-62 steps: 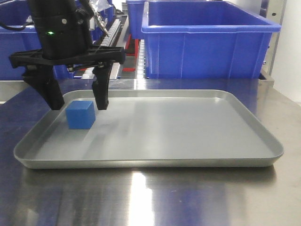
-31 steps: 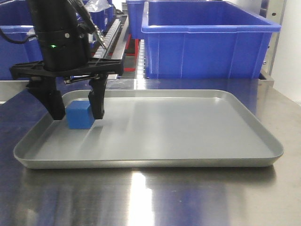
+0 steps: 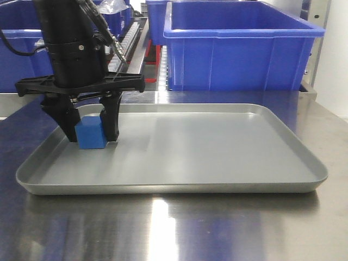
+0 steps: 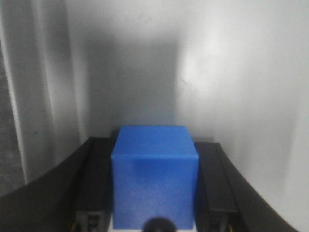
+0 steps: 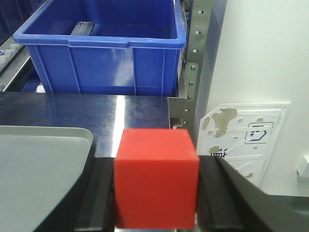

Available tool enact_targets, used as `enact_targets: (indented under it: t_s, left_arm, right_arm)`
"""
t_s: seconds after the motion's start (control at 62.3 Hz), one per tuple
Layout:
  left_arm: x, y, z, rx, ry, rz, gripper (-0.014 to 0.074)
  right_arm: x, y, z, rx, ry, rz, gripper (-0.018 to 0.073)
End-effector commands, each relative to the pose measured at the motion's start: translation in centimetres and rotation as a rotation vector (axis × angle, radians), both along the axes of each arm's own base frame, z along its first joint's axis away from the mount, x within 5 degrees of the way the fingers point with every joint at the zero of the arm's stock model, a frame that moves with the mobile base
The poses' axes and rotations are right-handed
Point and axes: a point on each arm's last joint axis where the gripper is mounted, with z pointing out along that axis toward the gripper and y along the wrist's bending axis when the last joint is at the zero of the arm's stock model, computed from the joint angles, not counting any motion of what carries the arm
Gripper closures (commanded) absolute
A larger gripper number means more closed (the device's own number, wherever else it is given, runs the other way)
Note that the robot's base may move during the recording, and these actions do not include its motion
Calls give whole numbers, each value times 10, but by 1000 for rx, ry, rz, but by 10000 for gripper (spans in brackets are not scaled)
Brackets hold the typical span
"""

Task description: Sort and place red and blue blocks on shelf

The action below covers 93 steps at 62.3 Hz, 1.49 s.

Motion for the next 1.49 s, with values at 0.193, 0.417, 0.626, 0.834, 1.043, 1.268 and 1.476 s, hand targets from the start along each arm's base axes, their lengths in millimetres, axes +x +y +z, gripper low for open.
enact_targets:
  t_s: [0.193, 0.417, 0.626, 0.834, 1.043, 1.268, 1.476]
  left_arm:
    - [-1, 0, 27, -49, -74, 14, 448]
    - [-3, 1, 35, -57, -87, 11, 472]
    - [-10, 4, 58, -90, -147, 11, 472]
    - [-22, 13, 86, -131, -239, 8, 472]
    - [-37, 23, 110, -194, -438, -108, 472]
    - [-60, 43, 124, -249, -715, -238, 472]
    - [-78, 73, 124, -242, -949, -224, 472]
  right_arm:
    - [0, -2, 17, -4, -111, -17, 281]
    - [0, -2, 17, -4, -111, -17, 281]
    - [0, -2, 17, -4, -111, -17, 281]
    - [0, -2, 17, -4, -111, -17, 281]
    - [0, -2, 17, -4, -111, -17, 281]
    - [0, -2, 17, -4, -111, -17, 281]
    - [0, -2, 17, -4, -111, -17, 281]
